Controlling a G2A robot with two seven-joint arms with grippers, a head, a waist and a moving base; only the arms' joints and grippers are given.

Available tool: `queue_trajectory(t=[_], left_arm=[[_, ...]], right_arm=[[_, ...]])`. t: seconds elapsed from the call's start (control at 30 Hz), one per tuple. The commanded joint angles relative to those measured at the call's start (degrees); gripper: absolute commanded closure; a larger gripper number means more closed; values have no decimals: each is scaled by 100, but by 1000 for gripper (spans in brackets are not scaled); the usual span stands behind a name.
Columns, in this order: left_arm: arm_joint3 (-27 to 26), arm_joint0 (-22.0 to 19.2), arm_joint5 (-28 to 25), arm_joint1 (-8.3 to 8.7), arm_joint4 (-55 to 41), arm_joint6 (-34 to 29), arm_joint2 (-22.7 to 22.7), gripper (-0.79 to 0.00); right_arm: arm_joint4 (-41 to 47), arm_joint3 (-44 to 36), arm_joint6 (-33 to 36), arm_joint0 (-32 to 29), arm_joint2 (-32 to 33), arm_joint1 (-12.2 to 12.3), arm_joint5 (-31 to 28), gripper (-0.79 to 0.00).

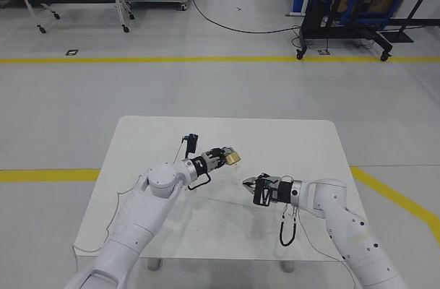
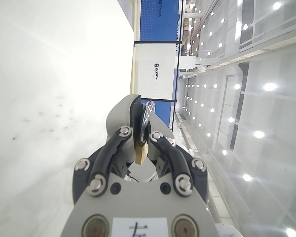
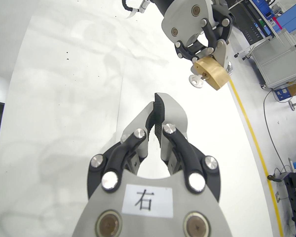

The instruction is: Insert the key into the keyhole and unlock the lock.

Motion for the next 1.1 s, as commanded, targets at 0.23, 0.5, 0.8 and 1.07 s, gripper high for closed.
queue_trajectory(t=[0.23, 0.5, 0.8, 1.07], left_arm=[[131, -151, -30, -16, 300, -520, 286, 0], [296, -206, -59, -38, 14, -438, 218, 0], [493, -158, 159, -85, -1073, -128, -133, -102], [616, -211, 219, -112, -1062, -48, -63, 0]], right_arm=[[205, 252, 117, 349, -287, -27, 134, 0], [399, 452, 85, 476, -381, -20, 206, -62], [-609, -333, -484, -395, -40, 104, 2208, -505], [-2034, -892, 274, -816, -627, 33, 3953, -360]])
